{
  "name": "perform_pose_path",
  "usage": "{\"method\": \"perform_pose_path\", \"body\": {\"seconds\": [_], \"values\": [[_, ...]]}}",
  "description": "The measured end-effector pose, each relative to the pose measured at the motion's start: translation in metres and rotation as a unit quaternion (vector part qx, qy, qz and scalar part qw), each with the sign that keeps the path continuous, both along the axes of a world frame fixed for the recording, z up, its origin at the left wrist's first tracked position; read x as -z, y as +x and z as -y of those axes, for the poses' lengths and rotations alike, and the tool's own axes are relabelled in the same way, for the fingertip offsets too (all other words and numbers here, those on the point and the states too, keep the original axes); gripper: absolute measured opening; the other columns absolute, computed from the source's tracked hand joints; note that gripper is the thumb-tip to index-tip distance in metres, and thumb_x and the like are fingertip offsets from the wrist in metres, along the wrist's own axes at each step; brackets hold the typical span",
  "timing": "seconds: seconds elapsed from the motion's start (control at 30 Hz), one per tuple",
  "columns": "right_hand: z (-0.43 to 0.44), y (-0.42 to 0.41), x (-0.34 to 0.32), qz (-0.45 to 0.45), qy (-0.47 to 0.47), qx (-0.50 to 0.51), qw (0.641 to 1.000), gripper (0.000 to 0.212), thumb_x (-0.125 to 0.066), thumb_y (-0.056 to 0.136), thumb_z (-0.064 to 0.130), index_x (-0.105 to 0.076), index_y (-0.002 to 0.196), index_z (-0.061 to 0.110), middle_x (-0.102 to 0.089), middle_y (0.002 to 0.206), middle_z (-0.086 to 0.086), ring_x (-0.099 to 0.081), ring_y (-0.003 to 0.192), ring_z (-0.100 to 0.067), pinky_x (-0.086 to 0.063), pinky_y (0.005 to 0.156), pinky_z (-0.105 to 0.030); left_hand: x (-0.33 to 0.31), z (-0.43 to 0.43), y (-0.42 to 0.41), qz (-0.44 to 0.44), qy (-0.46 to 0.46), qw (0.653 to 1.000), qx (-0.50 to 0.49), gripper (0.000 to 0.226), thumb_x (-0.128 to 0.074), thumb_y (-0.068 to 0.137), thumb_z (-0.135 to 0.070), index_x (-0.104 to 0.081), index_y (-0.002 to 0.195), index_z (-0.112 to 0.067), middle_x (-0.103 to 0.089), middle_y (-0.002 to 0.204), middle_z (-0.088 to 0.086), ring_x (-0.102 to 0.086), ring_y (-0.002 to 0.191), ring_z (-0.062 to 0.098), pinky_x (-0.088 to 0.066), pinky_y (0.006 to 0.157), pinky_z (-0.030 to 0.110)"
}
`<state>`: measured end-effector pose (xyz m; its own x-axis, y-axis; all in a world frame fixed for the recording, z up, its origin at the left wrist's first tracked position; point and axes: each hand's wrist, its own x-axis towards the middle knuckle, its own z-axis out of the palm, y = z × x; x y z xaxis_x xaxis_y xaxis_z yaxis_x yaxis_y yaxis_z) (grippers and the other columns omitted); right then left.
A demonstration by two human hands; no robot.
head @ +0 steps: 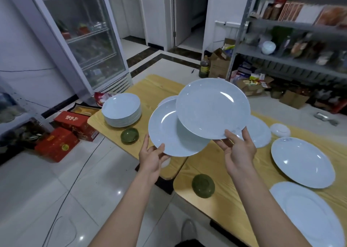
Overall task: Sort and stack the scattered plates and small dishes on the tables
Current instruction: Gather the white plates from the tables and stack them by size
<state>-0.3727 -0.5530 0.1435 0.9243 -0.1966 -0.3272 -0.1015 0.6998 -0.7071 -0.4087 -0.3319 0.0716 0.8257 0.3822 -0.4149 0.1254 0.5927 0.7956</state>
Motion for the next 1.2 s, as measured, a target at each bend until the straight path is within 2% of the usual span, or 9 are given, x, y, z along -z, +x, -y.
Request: {"method": "perform_pose_path", "body": {"seconds": [0.13,0.2,0.43,0.57,0.73,0.9,1.07,1.2], "values": [[-0.008,0.032,0.009,-0.008,0.012,0.009,1.000,0.064,-0.064,0.085,-0.013,-0.055,0.140,0.018,-0.073,0.116,-0.003,-0.071,0.100,-0.029,-0.061,0.070,-0.042,0.014,-0.005,0.032,-0.032,-0.004,0.999,0.003,0.084,-0.063,0.088,0.009,-0.031,0.152,-0.035,-0.067,0.120,0.003,-0.065,0.109,0.023,-0.059,0.083,0.048],[-0.011,0.048,0.013,-0.009,0.013,0.010,1.000,0.065,-0.063,0.085,-0.013,-0.054,0.141,0.017,-0.073,0.116,-0.003,-0.072,0.097,-0.028,-0.061,0.070,-0.042,0.022,-0.010,0.048,-0.043,-0.009,0.999,-0.002,0.084,-0.064,0.088,0.009,-0.030,0.152,-0.033,-0.068,0.117,0.003,-0.066,0.109,0.023,-0.058,0.085,0.048],[-0.023,0.089,0.024,-0.031,-0.003,0.002,1.000,0.065,-0.063,0.084,-0.015,-0.053,0.141,0.015,-0.074,0.111,-0.002,-0.074,0.092,-0.025,-0.061,0.067,-0.039,0.039,-0.026,0.091,-0.073,-0.017,0.997,-0.007,0.085,-0.061,0.089,0.010,-0.025,0.154,-0.031,-0.065,0.124,0.011,-0.066,0.108,0.027,-0.061,0.073,0.041],[-0.030,0.102,0.029,-0.043,-0.018,0.008,0.999,0.065,-0.063,0.084,-0.014,-0.054,0.141,0.016,-0.074,0.111,-0.002,-0.073,0.093,-0.025,-0.061,0.067,-0.039,0.043,-0.032,0.110,-0.094,-0.015,0.995,0.003,0.085,-0.060,0.090,0.011,-0.023,0.155,-0.030,-0.059,0.135,0.014,-0.062,0.115,0.030,-0.058,0.079,0.043],[-0.039,0.111,0.039,-0.059,-0.030,0.034,0.997,0.066,-0.064,0.083,-0.015,-0.054,0.141,0.015,-0.075,0.110,-0.001,-0.074,0.090,-0.025,-0.062,0.067,-0.039,0.043,-0.043,0.134,-0.105,-0.006,0.994,0.036,0.081,-0.059,0.091,0.010,-0.029,0.153,-0.032,-0.061,0.133,0.010,-0.065,0.109,0.026,-0.060,0.067,0.035],[-0.053,0.118,0.044,-0.067,-0.034,0.057,0.996,0.062,-0.063,0.083,-0.015,-0.057,0.137,0.014,-0.074,0.111,0.000,-0.074,0.092,-0.026,-0.062,0.065,-0.038,0.047,-0.053,0.153,-0.109,-0.019,0.992,0.060,0.078,-0.062,0.091,0.008,-0.033,0.151,-0.033,-0.058,0.137,0.008,-0.065,0.110,0.027,-0.060,0.068,0.035],[-0.066,0.124,0.054,-0.076,-0.044,0.061,0.994,0.064,-0.063,0.083,-0.015,-0.054,0.140,0.014,-0.076,0.103,0.003,-0.074,0.089,-0.025,-0.062,0.068,-0.040,0.053,-0.062,0.165,-0.108,-0.029,0.991,0.074,0.077,-0.061,0.091,0.008,-0.036,0.150,-0.034,-0.059,0.135,0.009,-0.066,0.107,0.030,-0.061,0.068,0.038],[-0.075,0.127,0.063,-0.094,-0.058,0.050,0.993,0.065,-0.063,0.083,-0.014,-0.053,0.141,0.014,-0.075,0.107,0.002,-0.074,0.090,-0.025,-0.061,0.067,-0.040,0.058,-0.065,0.172,-0.100,-0.022,0.991,0.088,0.072,-0.061,0.092,0.005,-0.038,0.149,-0.033,-0.059,0.132,0.007,-0.067,0.104,0.027,-0.061,0.065,0.037]]}}
